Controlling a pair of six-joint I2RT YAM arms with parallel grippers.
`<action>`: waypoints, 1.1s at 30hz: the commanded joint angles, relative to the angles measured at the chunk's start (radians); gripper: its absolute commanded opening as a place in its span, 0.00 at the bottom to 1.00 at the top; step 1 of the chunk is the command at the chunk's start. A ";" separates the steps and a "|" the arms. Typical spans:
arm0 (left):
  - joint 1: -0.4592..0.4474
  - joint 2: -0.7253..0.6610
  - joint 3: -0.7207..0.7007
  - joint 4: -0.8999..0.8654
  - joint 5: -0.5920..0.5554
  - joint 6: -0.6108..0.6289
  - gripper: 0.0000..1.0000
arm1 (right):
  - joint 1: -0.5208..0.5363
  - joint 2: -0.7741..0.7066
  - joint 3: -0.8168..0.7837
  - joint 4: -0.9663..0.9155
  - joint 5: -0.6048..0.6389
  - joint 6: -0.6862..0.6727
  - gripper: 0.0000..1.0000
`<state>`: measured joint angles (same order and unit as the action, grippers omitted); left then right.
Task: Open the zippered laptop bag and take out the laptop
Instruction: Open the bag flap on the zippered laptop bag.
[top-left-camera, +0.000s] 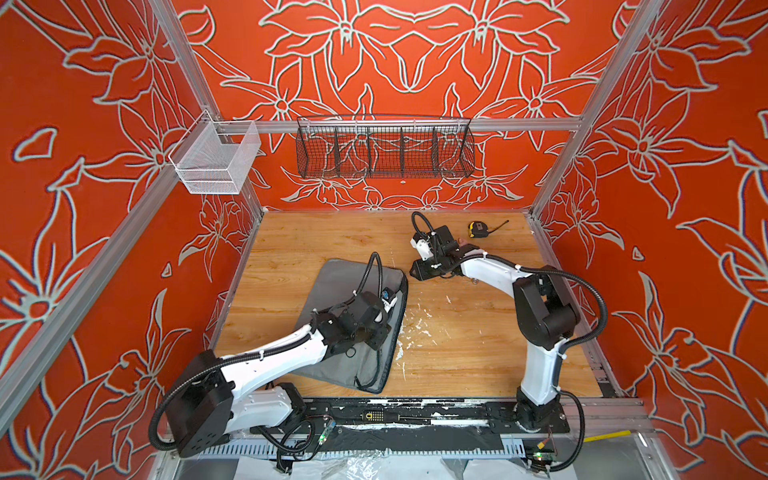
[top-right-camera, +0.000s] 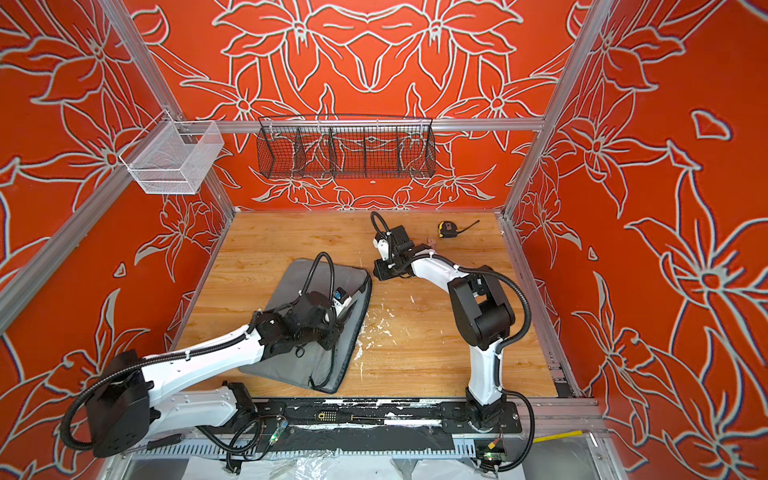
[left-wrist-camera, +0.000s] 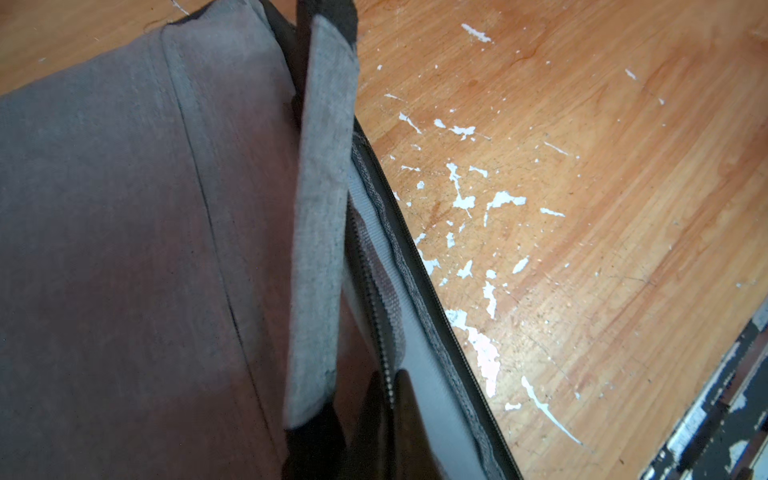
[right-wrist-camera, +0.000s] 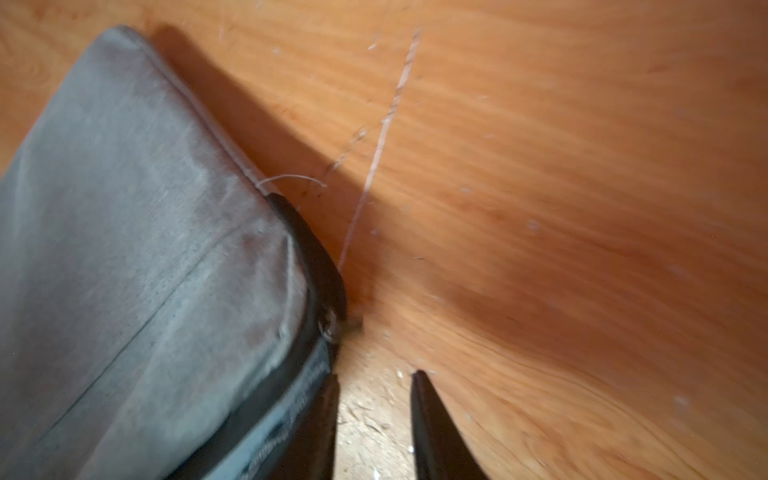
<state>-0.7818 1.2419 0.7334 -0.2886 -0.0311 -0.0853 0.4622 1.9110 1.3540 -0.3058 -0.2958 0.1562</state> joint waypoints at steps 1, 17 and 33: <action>0.019 0.068 0.126 -0.053 0.021 0.034 0.00 | -0.003 -0.090 -0.042 0.013 0.093 0.027 0.40; 0.141 0.119 0.302 -0.155 0.231 0.118 0.00 | 0.023 -0.560 -0.433 0.153 0.066 0.334 0.47; 0.289 -0.056 0.223 -0.202 0.515 0.208 0.00 | 0.294 -0.365 -0.608 0.642 0.031 0.794 0.44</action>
<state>-0.5190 1.2377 0.9470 -0.5014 0.3721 0.0784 0.7422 1.4998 0.7834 0.1749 -0.2409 0.7879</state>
